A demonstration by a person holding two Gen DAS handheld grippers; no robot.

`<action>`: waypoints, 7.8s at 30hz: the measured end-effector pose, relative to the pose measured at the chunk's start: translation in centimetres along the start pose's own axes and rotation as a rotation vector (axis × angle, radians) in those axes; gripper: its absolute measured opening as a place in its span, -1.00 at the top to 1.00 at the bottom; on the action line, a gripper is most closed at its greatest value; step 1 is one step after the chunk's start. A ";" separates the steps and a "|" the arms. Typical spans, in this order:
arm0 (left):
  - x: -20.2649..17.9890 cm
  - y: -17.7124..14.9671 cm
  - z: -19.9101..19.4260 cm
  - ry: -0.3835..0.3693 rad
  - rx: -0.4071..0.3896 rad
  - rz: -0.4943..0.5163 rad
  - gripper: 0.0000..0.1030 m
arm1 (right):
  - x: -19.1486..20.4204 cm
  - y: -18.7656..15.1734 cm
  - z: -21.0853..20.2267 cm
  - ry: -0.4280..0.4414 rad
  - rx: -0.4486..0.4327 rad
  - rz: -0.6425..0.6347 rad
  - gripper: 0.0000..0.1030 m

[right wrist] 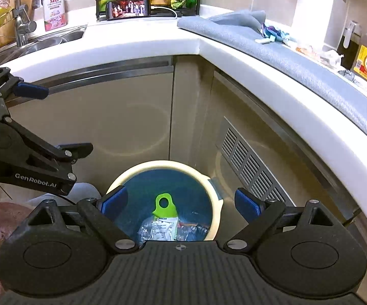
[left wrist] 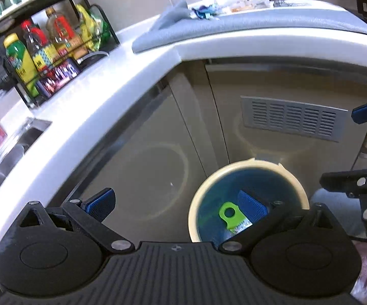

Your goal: Collect trash

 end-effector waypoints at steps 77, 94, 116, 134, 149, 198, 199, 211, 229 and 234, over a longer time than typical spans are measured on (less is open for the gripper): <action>3.4 15.7 0.6 -0.035 -0.065 -0.053 -0.99 | -26.4 18.2 8.0 -0.001 -0.275 0.780 -0.97; 2.9 25.7 3.8 -0.038 -0.132 -0.032 -0.99 | -36.6 23.9 15.5 0.047 -0.363 1.015 0.36; -6.1 38.4 18.3 -0.234 0.006 -0.047 -0.99 | -35.7 16.0 10.0 0.117 -0.463 1.004 0.48; -5.5 38.7 19.6 -0.291 0.052 -0.154 -0.99 | -35.9 16.1 10.3 0.118 -0.460 1.013 0.47; -3.0 38.9 13.4 -0.357 -0.067 -0.242 0.75 | -35.9 16.1 10.1 0.118 -0.470 1.014 0.46; 11.3 12.6 -5.5 -0.170 -0.203 -0.320 0.75 | -23.8 12.6 -7.0 0.115 -0.699 0.705 0.57; 11.2 12.1 -5.8 -0.170 -0.205 -0.315 0.75 | -23.0 12.3 -7.6 0.116 -0.698 0.685 0.57; 10.2 6.4 -6.8 -0.176 -0.181 -0.306 0.75 | -13.9 6.0 -10.2 0.163 -0.557 0.510 0.57; 6.9 0.4 -4.4 -0.171 -0.039 -0.277 0.75 | -6.2 1.9 -5.6 0.176 -0.337 0.400 0.57; 5.9 0.2 -4.1 -0.186 -0.026 -0.256 0.75 | -5.9 2.1 -5.4 0.174 -0.327 0.391 0.57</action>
Point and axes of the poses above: each gripper's, at about its wrist camera, not at the fingertips, and z roughly the way its jaws point, x to its left, y to its top, the point moved 9 cm from there along z, roughly the way its jaws point, and after that the axes turned 8 degrees about x, right-handed, at the moved point
